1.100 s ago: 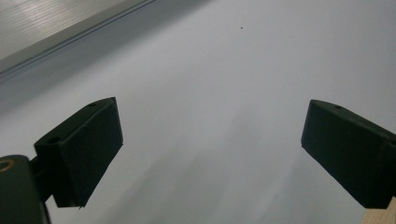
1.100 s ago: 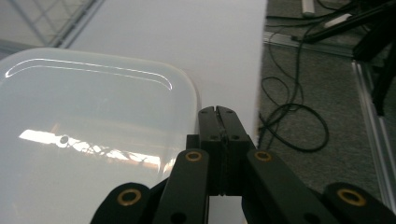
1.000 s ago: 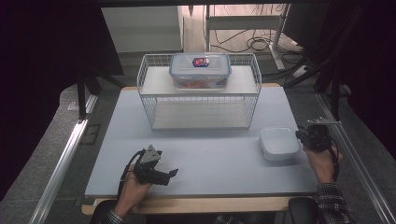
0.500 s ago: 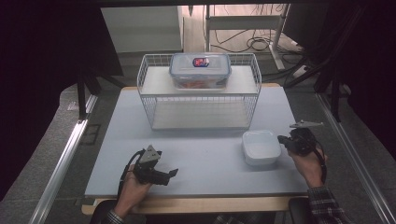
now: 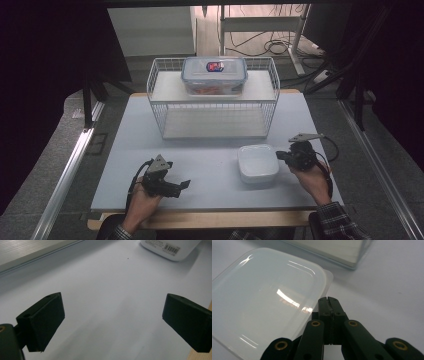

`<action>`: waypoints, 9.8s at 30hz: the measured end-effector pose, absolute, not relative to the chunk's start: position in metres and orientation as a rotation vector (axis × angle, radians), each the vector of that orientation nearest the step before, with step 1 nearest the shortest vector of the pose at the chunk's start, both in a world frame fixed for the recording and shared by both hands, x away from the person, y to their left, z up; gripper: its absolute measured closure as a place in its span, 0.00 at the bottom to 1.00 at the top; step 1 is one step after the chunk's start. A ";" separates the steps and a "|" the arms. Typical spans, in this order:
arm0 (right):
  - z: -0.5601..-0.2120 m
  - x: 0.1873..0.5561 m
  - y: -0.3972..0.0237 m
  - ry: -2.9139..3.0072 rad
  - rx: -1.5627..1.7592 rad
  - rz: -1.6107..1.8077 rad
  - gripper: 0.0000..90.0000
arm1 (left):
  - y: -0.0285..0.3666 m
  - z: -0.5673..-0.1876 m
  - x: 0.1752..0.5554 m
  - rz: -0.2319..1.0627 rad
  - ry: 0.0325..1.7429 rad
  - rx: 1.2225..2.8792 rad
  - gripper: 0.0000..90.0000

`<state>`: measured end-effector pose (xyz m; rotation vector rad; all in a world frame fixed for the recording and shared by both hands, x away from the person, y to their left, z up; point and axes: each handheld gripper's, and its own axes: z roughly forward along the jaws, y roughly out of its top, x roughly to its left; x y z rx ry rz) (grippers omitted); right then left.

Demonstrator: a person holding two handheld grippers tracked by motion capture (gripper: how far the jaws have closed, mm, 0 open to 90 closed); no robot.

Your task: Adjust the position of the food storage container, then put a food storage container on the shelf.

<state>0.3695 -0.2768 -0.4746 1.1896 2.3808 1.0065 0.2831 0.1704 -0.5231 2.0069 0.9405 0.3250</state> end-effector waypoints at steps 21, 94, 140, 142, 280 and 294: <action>-0.479 0.339 -0.207 2.573 0.983 1.129 0.99 | 0.168 -0.524 0.283 0.327 0.938 2.041 0.04; -0.474 0.333 -0.178 2.579 0.864 1.173 0.07 | 0.123 -0.491 0.310 0.178 0.858 2.047 0.14; -0.480 0.342 -0.178 2.453 1.202 1.316 0.86 | 0.127 -0.497 0.312 0.082 1.127 1.822 0.87; -0.480 0.341 -0.178 2.440 1.189 1.322 0.86 | 0.127 -0.497 0.313 0.082 1.135 1.809 0.87; -0.238 0.486 -0.137 2.062 1.065 1.550 0.47 | 0.144 -0.243 0.472 0.453 0.993 1.719 0.37; -0.262 0.471 -0.148 2.164 0.954 1.522 0.25 | 0.141 -0.270 0.443 0.380 0.841 1.846 0.14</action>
